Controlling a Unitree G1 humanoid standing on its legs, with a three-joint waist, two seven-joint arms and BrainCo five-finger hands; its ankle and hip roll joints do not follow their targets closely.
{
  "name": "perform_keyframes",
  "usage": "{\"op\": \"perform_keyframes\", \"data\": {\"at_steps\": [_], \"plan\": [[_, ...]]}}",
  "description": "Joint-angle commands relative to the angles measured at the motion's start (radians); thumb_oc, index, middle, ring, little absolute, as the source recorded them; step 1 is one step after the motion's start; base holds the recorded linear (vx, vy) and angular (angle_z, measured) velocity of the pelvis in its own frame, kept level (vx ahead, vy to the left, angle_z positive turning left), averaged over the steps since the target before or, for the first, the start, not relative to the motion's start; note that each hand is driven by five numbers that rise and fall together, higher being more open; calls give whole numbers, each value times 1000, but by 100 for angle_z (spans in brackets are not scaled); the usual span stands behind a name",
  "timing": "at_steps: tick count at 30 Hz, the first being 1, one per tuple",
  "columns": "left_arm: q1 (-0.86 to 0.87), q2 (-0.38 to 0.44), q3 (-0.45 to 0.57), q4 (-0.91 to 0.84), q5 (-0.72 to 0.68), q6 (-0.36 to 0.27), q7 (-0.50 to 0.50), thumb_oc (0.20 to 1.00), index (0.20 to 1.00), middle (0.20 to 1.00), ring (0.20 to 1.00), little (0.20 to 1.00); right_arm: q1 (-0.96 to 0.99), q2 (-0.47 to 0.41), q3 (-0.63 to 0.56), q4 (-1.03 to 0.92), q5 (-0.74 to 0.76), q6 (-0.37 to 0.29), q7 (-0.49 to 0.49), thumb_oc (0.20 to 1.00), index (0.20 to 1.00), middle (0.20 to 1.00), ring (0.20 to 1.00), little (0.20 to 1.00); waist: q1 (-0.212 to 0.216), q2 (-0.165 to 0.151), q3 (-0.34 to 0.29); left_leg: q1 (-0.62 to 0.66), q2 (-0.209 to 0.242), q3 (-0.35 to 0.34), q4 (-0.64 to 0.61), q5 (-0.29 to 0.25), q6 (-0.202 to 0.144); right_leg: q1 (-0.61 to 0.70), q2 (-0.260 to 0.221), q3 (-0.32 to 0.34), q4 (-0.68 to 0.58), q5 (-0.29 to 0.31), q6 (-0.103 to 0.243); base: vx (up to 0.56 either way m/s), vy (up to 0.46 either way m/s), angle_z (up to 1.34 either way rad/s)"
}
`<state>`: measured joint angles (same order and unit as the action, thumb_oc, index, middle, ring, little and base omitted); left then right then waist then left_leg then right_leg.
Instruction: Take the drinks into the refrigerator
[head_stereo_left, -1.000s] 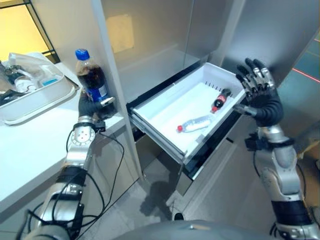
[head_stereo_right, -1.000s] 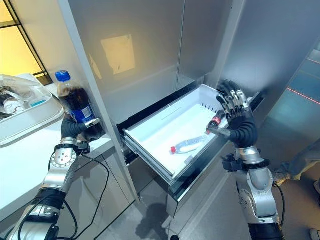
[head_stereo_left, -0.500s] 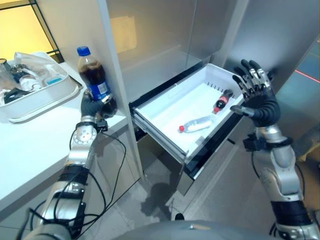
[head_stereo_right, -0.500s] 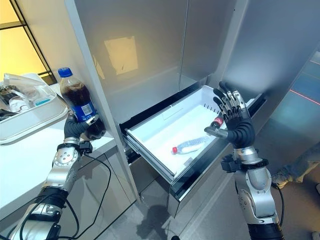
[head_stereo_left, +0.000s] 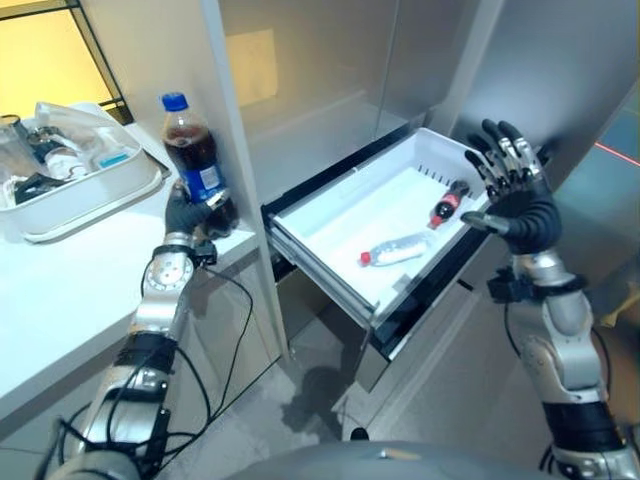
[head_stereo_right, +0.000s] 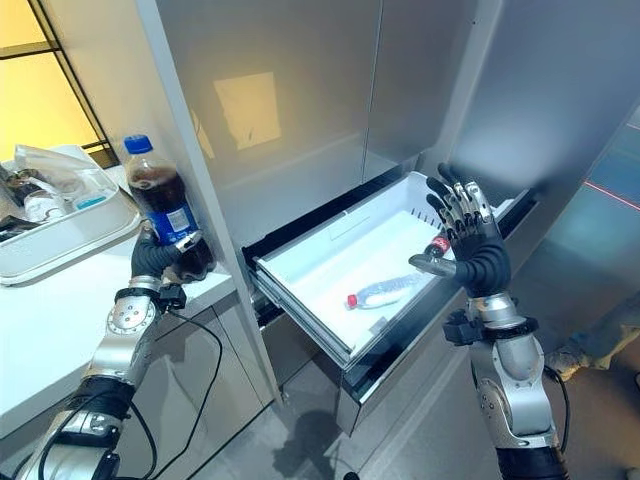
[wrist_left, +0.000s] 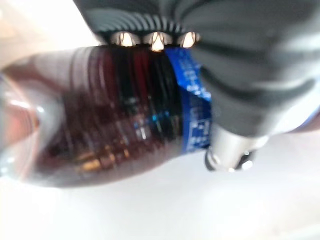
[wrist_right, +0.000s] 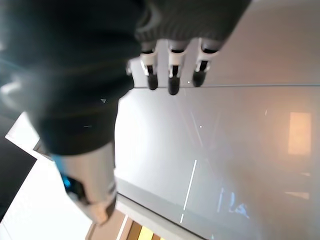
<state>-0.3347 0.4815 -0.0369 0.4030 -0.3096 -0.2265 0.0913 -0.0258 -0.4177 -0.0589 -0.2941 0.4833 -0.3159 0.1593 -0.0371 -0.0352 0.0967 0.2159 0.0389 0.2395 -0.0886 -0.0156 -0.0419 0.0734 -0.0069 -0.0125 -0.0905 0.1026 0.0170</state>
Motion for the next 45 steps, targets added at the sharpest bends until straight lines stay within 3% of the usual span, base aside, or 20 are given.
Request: {"op": "perform_keyframes", "data": {"at_steps": [1, 10, 19, 22, 26, 32, 40, 45], "plan": [[-52, 19, 21, -146, -78, -88, -60, 200, 200, 200, 200, 200, -43, -19, -60, -58, 0, -25, -3, 1000, 1000, 1000, 1000, 1000, 2, -5, 12, 20, -19, -65, 1, -70, 13, 22, -46, -56, 93, -51, 91, 0, 0, 0], [124, -7, 135, -426, -237, -114, -137, 200, 200, 200, 200, 200, -80, -64, -85, 61, -61, -7, -36, 1000, 1000, 1000, 1000, 1000, 42, -14, 14, 14, -20, -81, 1, -78, 18, 27, -54, -69, 89, -54, 95, -24, 1, 2], [180, -25, 123, -584, -322, -103, -214, 200, 200, 200, 200, 200, -130, -100, -39, 158, -55, 29, -17, 1000, 1000, 1000, 1000, 1000, 69, -25, 21, 11, -25, -96, 1, -78, 25, 29, -61, -82, 99, -60, 91, -1, 7, 7], [208, -7, 120, -618, -346, -90, -256, 200, 200, 200, 200, 200, -148, -134, -1, 196, 45, 54, 39, 1000, 1000, 1000, 1000, 1000, 77, -31, 27, 6, -28, -96, 1, -65, 24, 23, -64, -84, 101, -50, 88, -19, 0, 3], [262, 50, 68, -675, -414, -61, -342, 200, 200, 200, 200, 200, -167, -241, 85, 229, 269, 116, 171, 1000, 1000, 1000, 1000, 1000, 85, -34, 31, 13, -24, -100, 1, -72, 22, 30, -62, -87, 100, -59, 90, -2, -7, 4], [278, 140, -56, -747, -497, -24, -436, 200, 200, 200, 200, 200, -276, -334, 235, 265, 397, 155, 250, 1000, 1000, 1000, 1000, 1000, 91, -37, 32, 15, -22, -98, 1, -67, 17, 31, -63, -86, 101, -58, 91, -8, -4, 3], [216, 252, -252, -759, -529, 14, -505, 200, 200, 200, 200, 200, -459, -358, 455, 279, 492, 189, 304, 1000, 1000, 1000, 1000, 1000, 95, -34, 33, 21, -20, -93, 1, -64, 14, 35, -65, -87, 101, -57, 95, 0, 0, 0], [173, 278, -337, -746, -523, 30, -520, 200, 200, 200, 200, 200, -524, -301, 521, 282, 534, 192, 297, 1000, 1000, 1000, 1000, 1000, 99, -26, 37, 23, -19, -88, 1, -63, 15, 34, -65, -82, 104, -59, 97, 0, 0, 0]]}}
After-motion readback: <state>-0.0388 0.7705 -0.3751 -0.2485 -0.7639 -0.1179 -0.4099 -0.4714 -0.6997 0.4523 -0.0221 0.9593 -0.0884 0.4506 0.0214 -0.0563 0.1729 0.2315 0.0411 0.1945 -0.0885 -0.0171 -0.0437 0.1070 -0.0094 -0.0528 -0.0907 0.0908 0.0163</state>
